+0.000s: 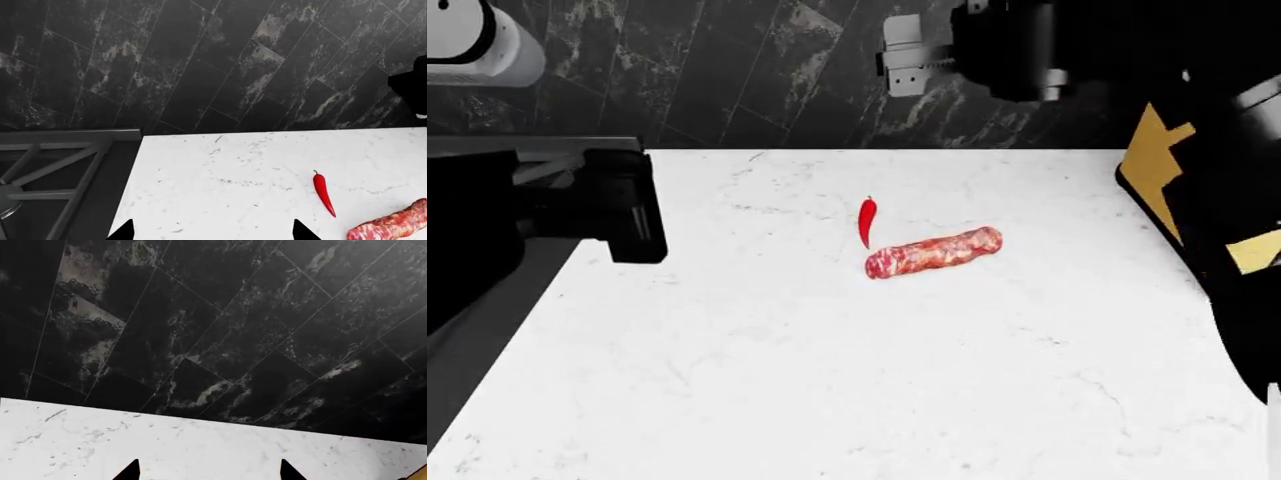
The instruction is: Place both pans onto different burners. Then place the chili pepper and the sausage on different pans.
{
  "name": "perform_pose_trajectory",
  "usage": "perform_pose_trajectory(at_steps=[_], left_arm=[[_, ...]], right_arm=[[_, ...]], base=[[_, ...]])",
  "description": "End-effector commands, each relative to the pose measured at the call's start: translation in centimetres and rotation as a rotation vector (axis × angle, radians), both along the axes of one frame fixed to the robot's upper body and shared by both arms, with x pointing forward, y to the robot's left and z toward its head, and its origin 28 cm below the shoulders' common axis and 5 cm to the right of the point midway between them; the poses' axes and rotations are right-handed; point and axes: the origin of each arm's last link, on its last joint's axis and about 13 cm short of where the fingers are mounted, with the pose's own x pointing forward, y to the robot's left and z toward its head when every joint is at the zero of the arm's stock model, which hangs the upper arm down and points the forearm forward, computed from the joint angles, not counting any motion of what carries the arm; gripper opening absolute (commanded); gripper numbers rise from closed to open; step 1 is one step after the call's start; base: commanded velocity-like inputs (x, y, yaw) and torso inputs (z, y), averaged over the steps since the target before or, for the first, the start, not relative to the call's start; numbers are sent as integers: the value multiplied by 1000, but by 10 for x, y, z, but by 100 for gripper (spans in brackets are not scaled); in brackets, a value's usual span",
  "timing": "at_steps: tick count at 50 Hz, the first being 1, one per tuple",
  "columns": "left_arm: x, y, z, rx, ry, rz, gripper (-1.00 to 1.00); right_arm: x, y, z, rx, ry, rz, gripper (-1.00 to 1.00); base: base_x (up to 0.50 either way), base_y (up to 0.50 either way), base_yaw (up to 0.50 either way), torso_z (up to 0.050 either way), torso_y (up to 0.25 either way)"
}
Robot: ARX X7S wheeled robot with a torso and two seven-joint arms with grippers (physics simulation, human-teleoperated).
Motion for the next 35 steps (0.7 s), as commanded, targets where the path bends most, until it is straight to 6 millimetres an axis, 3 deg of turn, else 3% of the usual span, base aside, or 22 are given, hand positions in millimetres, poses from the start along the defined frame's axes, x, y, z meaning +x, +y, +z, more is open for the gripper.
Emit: perform_pose_trajectory(at_steps=[1,17,35], left_arm=[[1,0,-2,1,5,-4,100],[3,2,-4,-9,10,-4,100],[6,1,-8,-13,16,-11,100]], right_arm=[[30,15,-16,-26,92,8,100],[35,32,-52,78,184,64,100],[27,57,-74,5,174,56,100]], base=[[0,0,0,0,0],[0,0,0,0,0],[0,0,0,0,0]])
